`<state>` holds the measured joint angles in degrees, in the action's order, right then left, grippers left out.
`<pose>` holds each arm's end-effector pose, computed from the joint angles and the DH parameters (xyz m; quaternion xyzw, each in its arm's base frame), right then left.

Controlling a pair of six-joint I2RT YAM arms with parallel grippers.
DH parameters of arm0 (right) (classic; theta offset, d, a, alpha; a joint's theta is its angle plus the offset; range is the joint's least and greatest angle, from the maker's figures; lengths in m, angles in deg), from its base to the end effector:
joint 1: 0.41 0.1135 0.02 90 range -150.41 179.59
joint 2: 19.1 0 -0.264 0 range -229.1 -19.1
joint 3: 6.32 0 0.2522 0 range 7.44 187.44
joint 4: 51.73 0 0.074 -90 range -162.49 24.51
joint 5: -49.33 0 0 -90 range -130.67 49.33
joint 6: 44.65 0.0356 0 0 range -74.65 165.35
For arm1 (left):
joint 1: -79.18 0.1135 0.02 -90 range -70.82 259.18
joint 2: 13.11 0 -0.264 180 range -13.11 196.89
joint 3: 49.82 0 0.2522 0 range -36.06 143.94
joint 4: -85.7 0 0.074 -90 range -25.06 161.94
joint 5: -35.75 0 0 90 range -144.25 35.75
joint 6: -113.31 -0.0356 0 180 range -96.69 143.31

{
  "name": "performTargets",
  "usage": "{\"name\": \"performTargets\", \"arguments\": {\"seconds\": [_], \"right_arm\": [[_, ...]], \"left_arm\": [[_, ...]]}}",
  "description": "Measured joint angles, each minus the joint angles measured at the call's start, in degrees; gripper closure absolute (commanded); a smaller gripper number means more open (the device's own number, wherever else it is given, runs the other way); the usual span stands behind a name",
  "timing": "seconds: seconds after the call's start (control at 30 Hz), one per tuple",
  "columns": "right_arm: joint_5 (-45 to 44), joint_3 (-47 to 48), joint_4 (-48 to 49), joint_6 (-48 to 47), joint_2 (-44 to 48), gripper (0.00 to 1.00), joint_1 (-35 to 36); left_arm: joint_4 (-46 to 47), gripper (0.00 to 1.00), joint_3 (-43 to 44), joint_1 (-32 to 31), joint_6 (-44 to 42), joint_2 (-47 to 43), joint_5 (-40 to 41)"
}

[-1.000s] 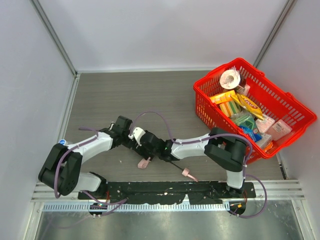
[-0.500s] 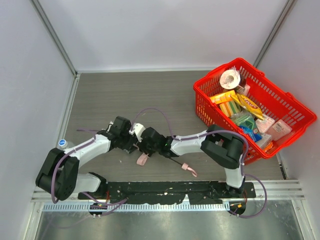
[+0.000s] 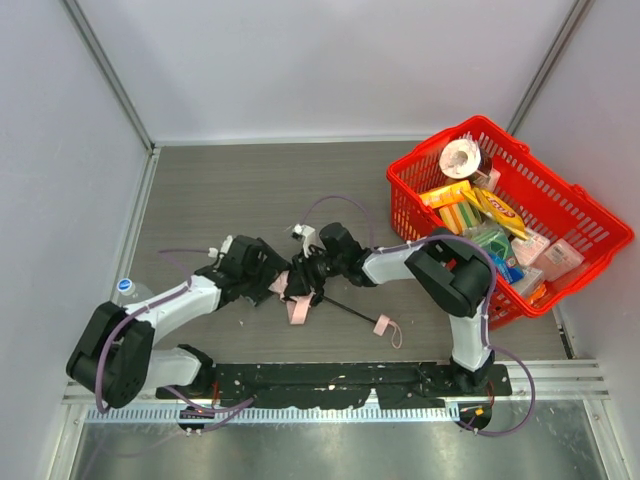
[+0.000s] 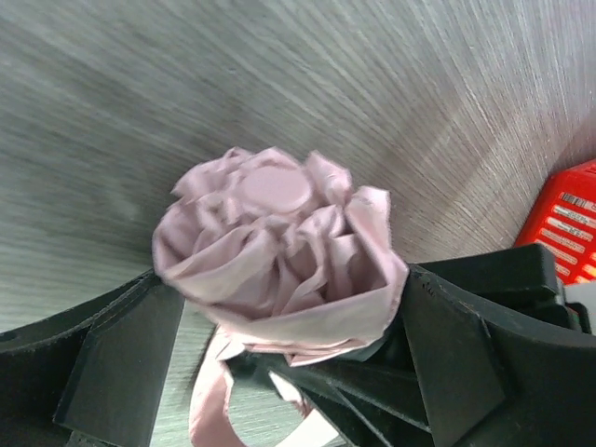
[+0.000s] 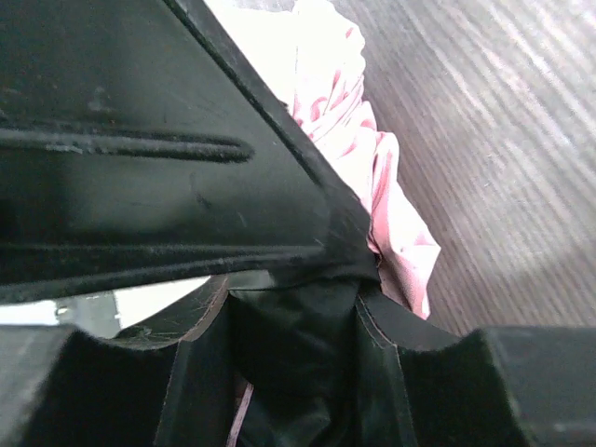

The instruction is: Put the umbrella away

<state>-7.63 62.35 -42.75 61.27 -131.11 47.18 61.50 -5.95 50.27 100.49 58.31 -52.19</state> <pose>0.2474 0.2996 0.1266 -0.3590 0.7795 0.4493 0.2481 0.1996 -0.1088 0.1610 -0.3916 0.8597 -0.2516 0.2105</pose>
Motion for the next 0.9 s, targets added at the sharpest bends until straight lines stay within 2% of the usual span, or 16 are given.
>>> {"name": "performTargets", "arguments": {"seconds": [0.13, 0.23, 0.43, 0.57, 0.7, 0.77, 0.8, 0.87, 0.9], "right_arm": [[7.0, 0.1, 2.9, 5.9, -2.2, 0.99, -2.1], [10.7, 0.1, 5.5, 10.3, -3.8, 0.99, -3.8], [14.5, 0.1, 9.6, 16.4, -6.1, 0.99, -5.7], [14.6, 0.2, 10.0, 18.6, -6.3, 0.99, -5.9], [14.3, 0.8, 7.8, 18.6, -6.2, 0.98, -6.1], [13.5, 1.8, 4.0, 16.6, -5.5, 0.86, -6.1], [13.0, 2.1, 2.4, 15.6, -5.1, 0.75, -6.1], [10.8, 2.2, -1.0, 13.3, -3.6, 0.62, -6.0], [9.3, 2.2, -2.8, 12.3, -2.6, 0.59, -5.9]], "left_arm": [[2.3, 0.06, 1.7, -1.4, -0.7, 3.3, 0.6], [3.7, 0.12, 2.0, -2.3, -0.8, 4.5, 1.4], [6.3, 0.48, 2.2, -3.2, -0.5, 7.8, 2.1], [9.6, 0.79, 1.7, -3.3, 0.8, 9.4, 1.8], [11.9, 0.97, 1.4, -3.3, 2.2, 9.9, 1.7], [12.3, 1.0, 1.2, -3.3, 2.3, 10.2, 1.7], [12.6, 1.0, 1.2, -3.3, 2.4, 10.4, 1.6], [13.4, 1.0, 1.2, -3.3, 2.6, 10.9, 1.0], [13.9, 1.0, 1.2, -3.4, 3.0, 11.1, 0.6]]}}
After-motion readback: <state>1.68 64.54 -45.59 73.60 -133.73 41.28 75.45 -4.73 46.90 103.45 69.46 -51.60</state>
